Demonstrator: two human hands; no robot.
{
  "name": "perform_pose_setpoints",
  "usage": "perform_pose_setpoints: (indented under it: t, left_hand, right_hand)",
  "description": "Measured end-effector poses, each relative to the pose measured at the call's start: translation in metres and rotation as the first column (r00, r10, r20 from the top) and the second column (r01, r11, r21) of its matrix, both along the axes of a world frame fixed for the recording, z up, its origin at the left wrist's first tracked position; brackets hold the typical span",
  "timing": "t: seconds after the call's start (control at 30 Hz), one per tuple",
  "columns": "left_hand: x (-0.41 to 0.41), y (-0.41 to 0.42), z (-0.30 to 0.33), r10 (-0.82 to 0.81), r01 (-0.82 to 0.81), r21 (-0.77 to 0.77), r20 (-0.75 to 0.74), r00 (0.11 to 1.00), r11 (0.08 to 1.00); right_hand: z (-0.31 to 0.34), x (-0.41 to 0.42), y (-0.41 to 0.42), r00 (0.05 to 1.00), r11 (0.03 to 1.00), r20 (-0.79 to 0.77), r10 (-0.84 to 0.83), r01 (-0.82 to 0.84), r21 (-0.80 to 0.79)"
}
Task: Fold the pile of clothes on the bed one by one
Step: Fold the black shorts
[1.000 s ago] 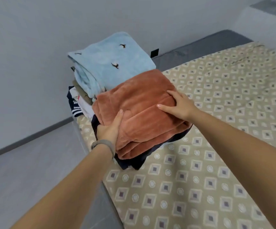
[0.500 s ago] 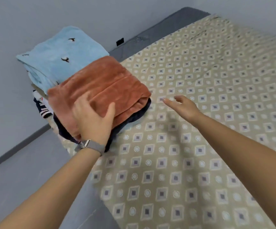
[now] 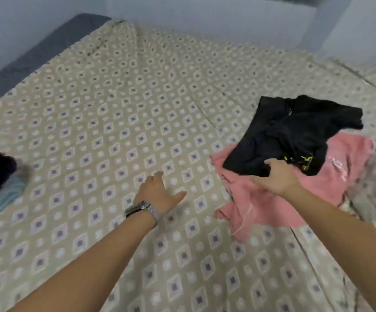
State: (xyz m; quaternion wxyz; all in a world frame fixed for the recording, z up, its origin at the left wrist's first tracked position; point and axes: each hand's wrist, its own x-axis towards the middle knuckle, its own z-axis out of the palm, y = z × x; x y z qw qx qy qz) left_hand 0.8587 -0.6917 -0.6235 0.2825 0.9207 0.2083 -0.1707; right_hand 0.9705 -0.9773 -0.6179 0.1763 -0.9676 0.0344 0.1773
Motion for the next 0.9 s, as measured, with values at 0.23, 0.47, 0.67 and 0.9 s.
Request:
perform_pose_setpoints:
  t: [0.23,0.47,0.67,0.9]
  left_hand:
    - [0.05,-0.123,-0.025,-0.125,0.124,-0.038,-0.031,0.992,0.992]
    - [0.089,-0.17,-0.057,-0.249,0.245,-0.058,-0.058,0.967,0.968]
    - [0.103,-0.17,-0.087,-0.313,0.314,-0.038,0.031,0.949,0.949]
    - [0.144,-0.183,-0.126,-0.438,0.441,0.084,0.377,0.816,0.894]
  right_hand:
    - [-0.071,0.009,-0.109,0.991,0.983,-0.025,-0.129,0.131,0.126]
    - [-0.079,0.039,-0.09,0.996,0.999,0.09,0.006,-0.009,0.038]
    - [-0.129,0.061,-0.068,0.991,0.996,-0.132,-0.005,0.016,0.087]
    - [-0.173,0.065,-0.043,0.975,0.967,-0.008,-0.223,0.222,0.125]
